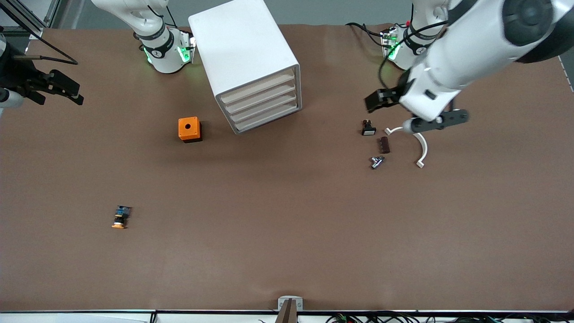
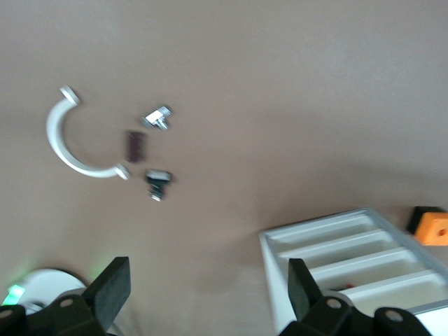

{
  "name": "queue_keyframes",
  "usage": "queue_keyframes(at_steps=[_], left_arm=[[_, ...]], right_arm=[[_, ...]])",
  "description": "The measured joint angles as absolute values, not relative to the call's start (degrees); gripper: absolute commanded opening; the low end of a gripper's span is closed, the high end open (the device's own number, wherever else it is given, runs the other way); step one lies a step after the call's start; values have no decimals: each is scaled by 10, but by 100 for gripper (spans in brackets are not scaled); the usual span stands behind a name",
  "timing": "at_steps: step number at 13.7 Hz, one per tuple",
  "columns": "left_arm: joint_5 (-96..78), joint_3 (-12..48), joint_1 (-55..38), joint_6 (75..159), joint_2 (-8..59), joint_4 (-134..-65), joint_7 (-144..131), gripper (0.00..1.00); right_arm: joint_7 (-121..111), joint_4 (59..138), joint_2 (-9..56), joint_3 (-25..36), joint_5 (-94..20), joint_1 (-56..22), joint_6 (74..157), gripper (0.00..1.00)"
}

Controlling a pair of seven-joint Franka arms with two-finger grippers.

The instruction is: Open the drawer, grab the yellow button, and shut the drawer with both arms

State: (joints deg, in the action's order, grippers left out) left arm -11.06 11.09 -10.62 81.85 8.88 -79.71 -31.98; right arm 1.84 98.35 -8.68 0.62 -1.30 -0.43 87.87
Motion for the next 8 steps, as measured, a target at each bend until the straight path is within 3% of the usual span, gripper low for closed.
queue_keyframes(at_steps=[8], left_arm=[[-29,112,-2,818,59,-858,-181,99]], right_arm=[[18,985,-87,6,-13,-4,886,100]])
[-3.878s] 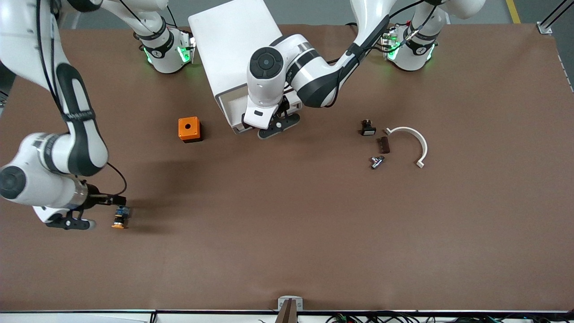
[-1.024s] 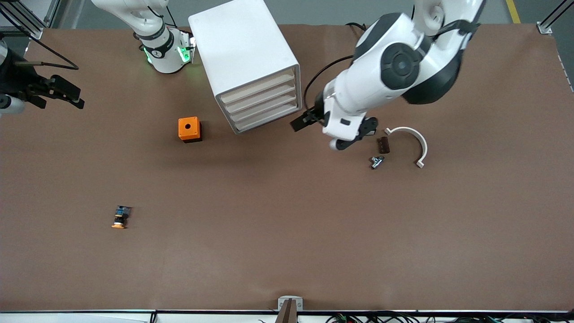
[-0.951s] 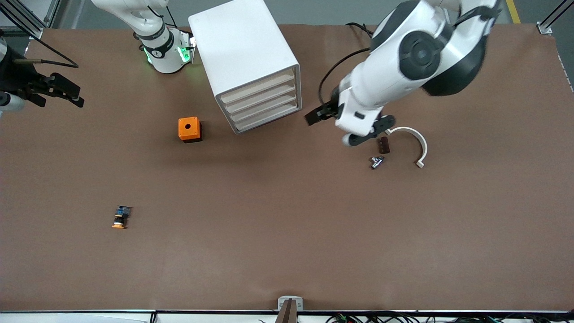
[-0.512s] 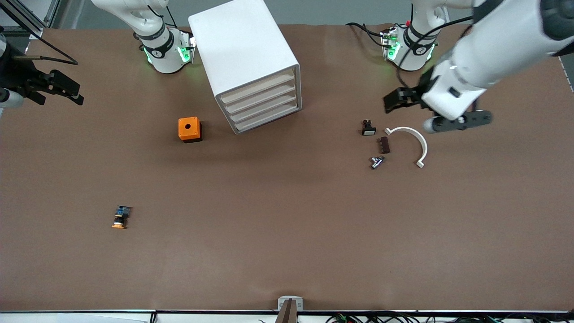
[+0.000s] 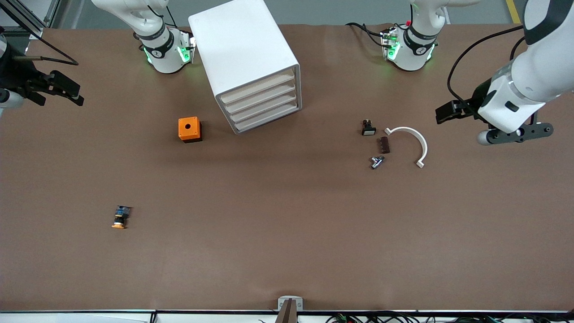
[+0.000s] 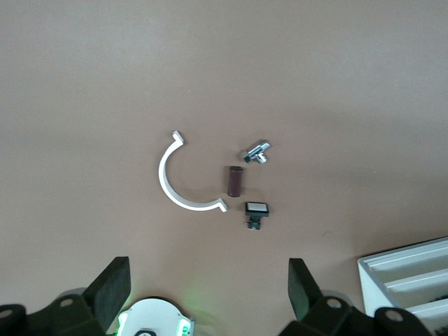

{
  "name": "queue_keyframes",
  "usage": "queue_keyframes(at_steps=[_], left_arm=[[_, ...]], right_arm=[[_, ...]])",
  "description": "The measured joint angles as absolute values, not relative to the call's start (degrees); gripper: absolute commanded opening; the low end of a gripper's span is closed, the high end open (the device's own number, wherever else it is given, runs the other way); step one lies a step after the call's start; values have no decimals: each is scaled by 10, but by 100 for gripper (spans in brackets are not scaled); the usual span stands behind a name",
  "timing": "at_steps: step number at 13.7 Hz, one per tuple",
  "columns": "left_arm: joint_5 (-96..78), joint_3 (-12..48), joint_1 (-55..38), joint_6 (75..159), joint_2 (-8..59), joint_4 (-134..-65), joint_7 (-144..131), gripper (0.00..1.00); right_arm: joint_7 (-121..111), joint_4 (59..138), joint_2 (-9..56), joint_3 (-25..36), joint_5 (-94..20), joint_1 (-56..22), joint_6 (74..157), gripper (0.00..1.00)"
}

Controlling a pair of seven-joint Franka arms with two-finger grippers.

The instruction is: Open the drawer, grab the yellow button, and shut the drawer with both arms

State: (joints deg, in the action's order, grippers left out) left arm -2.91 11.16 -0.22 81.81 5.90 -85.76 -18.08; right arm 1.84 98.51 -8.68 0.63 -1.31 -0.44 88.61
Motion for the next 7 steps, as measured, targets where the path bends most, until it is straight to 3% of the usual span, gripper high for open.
queue_keyframes(at_steps=[7], left_arm=[[-29,109,43,885,26,-924,-123,99]], right_arm=[[18,986,-87,9,-13,-4,892,100]])
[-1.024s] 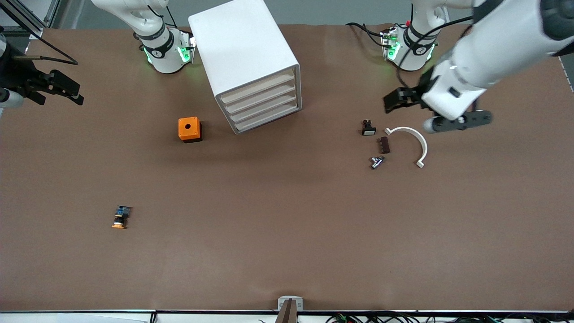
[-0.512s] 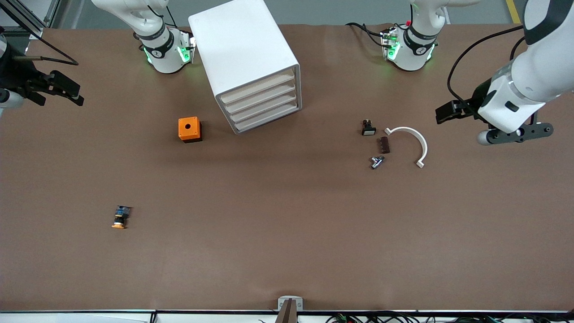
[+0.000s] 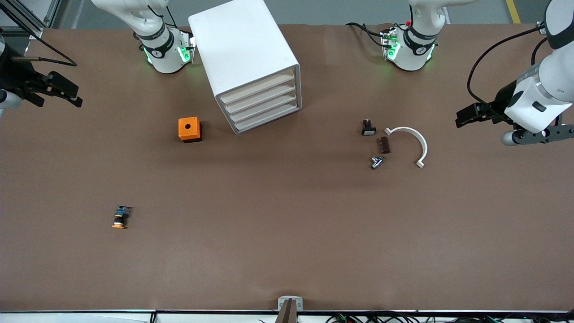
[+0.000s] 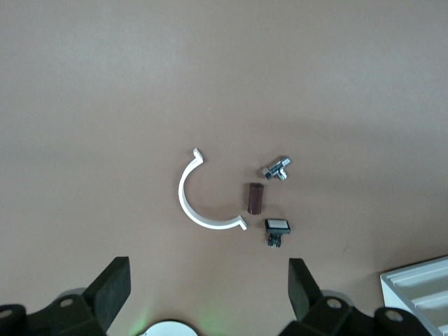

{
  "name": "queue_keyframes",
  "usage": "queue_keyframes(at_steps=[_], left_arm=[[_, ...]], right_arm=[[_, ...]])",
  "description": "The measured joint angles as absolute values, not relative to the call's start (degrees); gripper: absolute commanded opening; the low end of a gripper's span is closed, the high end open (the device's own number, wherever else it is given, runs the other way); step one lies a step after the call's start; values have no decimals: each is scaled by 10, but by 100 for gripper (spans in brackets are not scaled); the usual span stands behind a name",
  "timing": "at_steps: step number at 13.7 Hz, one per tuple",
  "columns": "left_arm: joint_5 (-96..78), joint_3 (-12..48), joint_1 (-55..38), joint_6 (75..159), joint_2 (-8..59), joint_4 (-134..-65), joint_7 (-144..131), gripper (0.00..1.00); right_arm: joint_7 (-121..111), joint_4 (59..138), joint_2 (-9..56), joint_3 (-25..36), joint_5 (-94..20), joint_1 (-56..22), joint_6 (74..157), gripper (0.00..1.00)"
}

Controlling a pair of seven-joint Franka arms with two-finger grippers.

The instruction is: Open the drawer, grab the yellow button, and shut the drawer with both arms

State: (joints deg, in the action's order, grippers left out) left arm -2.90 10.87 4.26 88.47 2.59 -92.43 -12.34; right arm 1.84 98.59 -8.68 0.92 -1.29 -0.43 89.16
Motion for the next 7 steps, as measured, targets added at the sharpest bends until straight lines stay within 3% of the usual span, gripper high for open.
queue_keyframes(at_steps=[4,7], left_arm=[[-29,39,8,908,25,-926,-87,99],[-29,29,7,937,25,-928,-78,99]], right_arm=[[18,986,-87,11,-13,-4,892,100],[18,986,-87,11,-13,-4,894,100]])
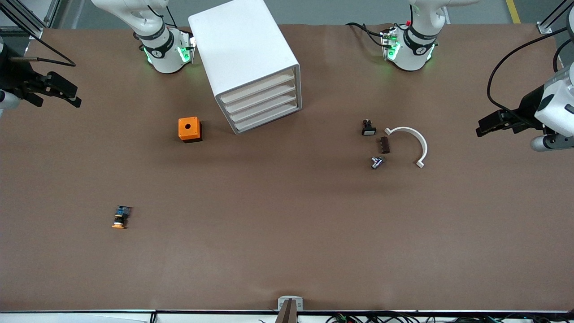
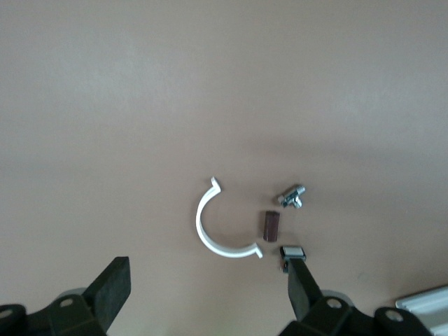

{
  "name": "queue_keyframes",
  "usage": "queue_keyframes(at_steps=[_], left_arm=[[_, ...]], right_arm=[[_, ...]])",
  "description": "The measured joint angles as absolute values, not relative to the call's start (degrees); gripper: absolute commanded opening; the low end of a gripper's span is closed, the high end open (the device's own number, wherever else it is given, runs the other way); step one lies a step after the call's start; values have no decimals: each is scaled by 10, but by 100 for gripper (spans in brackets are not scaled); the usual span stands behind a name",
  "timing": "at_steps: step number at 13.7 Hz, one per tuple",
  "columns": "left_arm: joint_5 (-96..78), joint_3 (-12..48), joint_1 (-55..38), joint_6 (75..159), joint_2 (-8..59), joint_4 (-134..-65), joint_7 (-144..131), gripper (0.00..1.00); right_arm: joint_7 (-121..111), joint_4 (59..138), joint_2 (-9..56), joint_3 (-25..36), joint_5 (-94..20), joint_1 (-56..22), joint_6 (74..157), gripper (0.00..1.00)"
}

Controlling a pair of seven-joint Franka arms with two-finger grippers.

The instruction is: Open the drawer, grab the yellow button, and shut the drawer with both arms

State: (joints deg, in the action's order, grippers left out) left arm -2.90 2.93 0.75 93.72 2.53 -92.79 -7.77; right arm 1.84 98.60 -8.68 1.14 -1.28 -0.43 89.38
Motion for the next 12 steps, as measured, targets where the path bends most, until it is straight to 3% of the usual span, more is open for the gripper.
queue_keyframes(at_steps=[5,12], left_arm=[[-29,24,7,972,27,-931,-74,99],[-29,20,6,952,0,-930,-64,99]], right_arm=[[18,986,-87,11,-13,-4,908,100],[18,986,-89,11,-13,-4,911,100]])
